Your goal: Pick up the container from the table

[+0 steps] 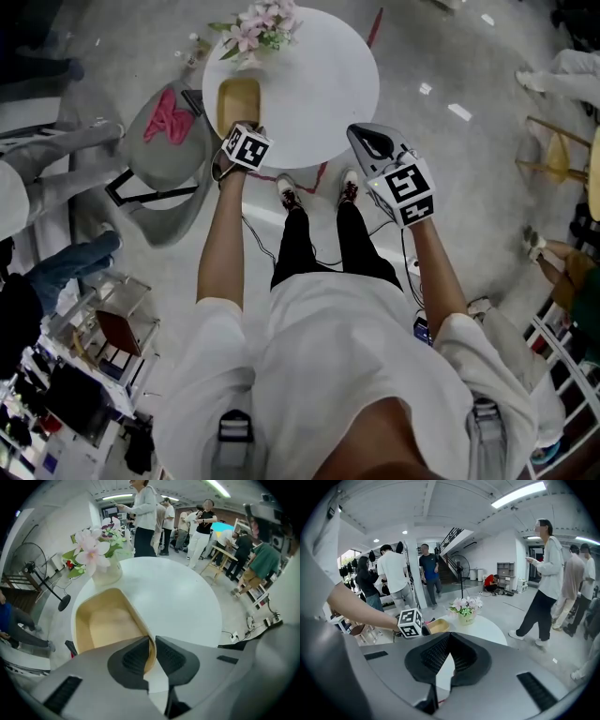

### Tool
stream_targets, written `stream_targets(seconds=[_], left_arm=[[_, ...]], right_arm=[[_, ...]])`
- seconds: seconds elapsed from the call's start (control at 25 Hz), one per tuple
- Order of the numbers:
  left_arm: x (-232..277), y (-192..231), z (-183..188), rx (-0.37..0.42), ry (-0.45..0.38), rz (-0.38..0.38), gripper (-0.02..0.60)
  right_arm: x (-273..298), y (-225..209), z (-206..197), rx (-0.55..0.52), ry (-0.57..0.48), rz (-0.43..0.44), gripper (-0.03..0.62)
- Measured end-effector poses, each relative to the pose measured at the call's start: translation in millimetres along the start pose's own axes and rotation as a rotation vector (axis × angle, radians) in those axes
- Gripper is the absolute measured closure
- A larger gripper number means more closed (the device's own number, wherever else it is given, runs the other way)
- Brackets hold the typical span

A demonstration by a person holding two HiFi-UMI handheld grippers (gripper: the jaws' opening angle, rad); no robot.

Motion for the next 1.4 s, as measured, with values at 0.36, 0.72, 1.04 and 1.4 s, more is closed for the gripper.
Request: stream_targets(seconds=[0.36, 0.72, 1.04, 1.4], left_arm=[[-34, 2, 1, -0.016, -0.042, 0.013, 0.551], [-142, 11, 0, -0.117, -0.297, 0.139, 0.551], [-272, 32, 28, -0.104, -0.627, 0.348, 0.551], [-400, 21, 60, -0.073, -0.98, 0.401, 0.551]], right_arm=[[-22, -6, 24, 0.03, -0.077, -0.026, 0.58], [-58, -15, 88, -0.065, -0.202, -0.066, 0.58], [-90, -17, 146, -0.154, -0.342, -0.097, 0.58], [-139, -5, 211, -0.275, -0.499, -0.163, 0.582]])
Point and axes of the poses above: the fingertips, and each gripper's own axes: x forward along the fingers, y to its left, z out of its top, the point moved 8 cm from there along -x, backward along the fingers, and after that the axes turned 7 degrees about y, right-handed, at the moved point
